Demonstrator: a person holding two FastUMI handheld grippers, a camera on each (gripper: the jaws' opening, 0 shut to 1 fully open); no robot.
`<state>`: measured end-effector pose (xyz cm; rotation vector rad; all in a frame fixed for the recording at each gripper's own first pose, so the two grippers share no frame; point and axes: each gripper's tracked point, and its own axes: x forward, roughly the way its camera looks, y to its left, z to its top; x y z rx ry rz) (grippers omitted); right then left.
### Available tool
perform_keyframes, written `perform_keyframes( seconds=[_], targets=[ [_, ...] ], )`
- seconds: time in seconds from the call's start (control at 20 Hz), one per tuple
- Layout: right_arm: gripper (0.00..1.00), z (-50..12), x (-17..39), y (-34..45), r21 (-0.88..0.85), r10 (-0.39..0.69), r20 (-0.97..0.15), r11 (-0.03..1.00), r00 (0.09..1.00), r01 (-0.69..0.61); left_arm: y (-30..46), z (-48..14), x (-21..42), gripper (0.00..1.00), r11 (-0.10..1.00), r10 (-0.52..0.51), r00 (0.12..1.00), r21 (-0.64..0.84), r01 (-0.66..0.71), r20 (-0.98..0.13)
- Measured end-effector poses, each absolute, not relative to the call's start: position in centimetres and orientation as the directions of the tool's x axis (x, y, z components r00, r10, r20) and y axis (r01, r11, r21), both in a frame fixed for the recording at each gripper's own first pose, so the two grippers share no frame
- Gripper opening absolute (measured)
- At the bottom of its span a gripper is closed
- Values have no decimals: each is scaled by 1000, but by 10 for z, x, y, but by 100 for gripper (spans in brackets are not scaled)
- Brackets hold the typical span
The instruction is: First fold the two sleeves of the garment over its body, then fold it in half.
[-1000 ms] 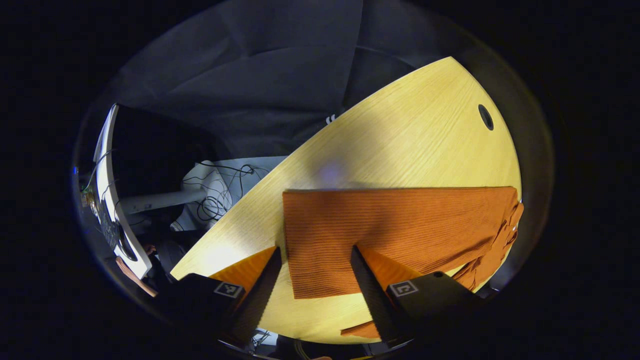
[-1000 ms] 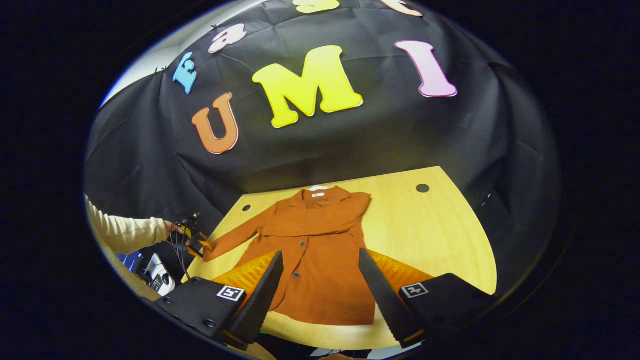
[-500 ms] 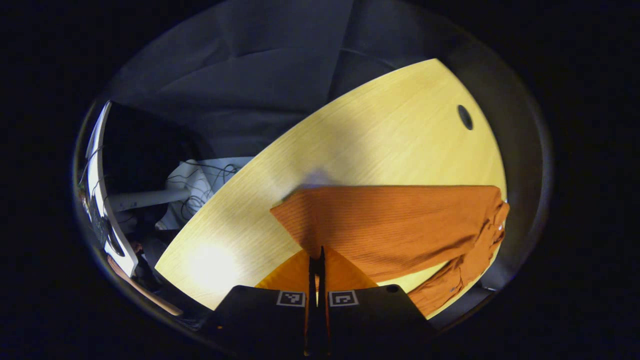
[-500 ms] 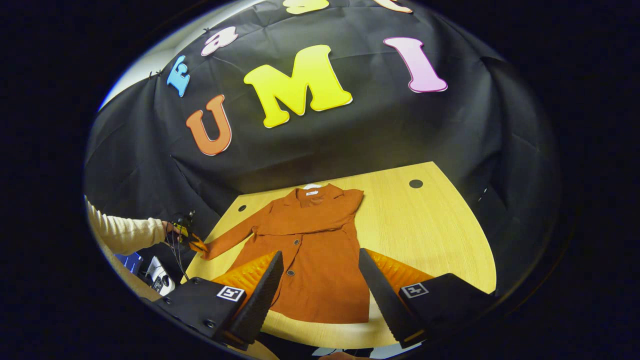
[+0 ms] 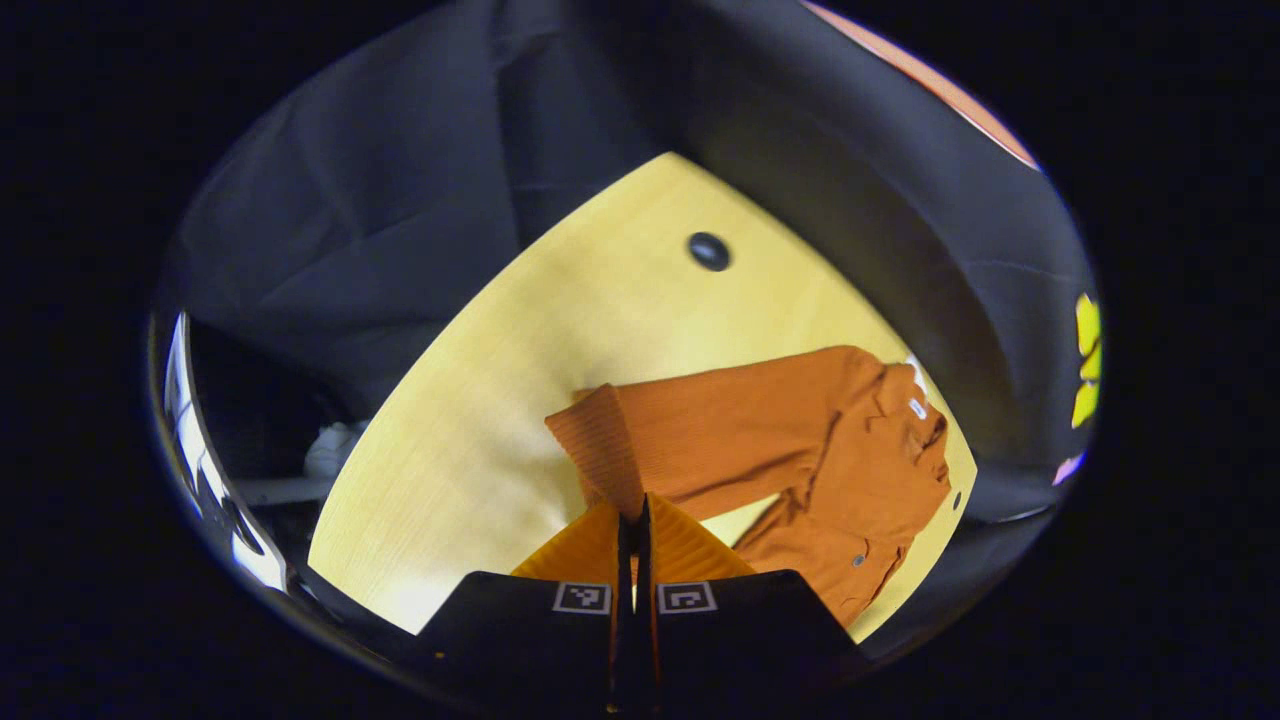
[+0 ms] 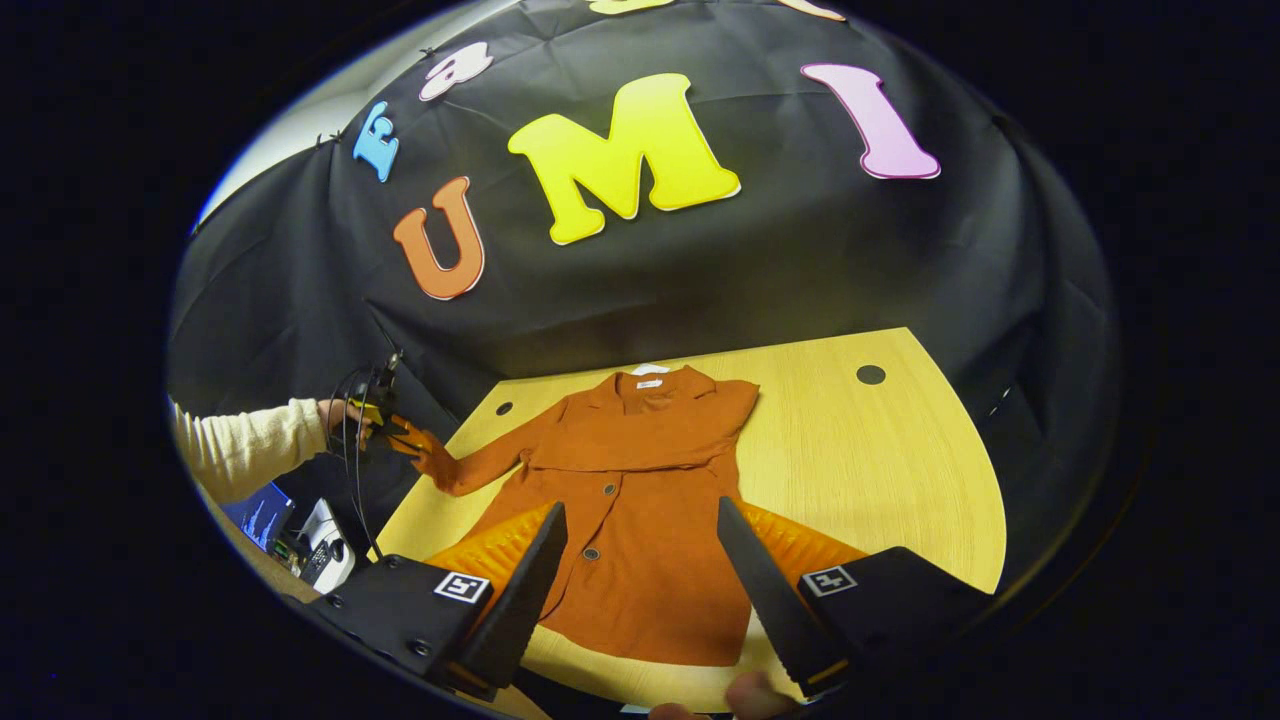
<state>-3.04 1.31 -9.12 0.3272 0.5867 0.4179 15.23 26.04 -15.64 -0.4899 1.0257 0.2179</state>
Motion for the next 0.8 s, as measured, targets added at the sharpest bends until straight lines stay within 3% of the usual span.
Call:
perform_keyframes(
  seconds=[0.2,0.35,0.55,0.8],
  targets=[
    [97,-90,-14,2,426,477,-442,857,760,-290,151,-106,200,3,947,-92,613,-259,-190,-784],
    [97,-92,-9,-13,448,482,-430,848,764,-283,53,-85,236,3,968,-155,643,-245,-52,-750],
    [97,-98,-11,-38,453,471,-423,850,774,-269,-43,-80,267,3,969,-217,622,-241,47,-752],
    [97,-113,-21,-71,481,441,-438,851,783,-211,-135,-94,287,3,955,-271,536,-291,49,-799]
  ],
)
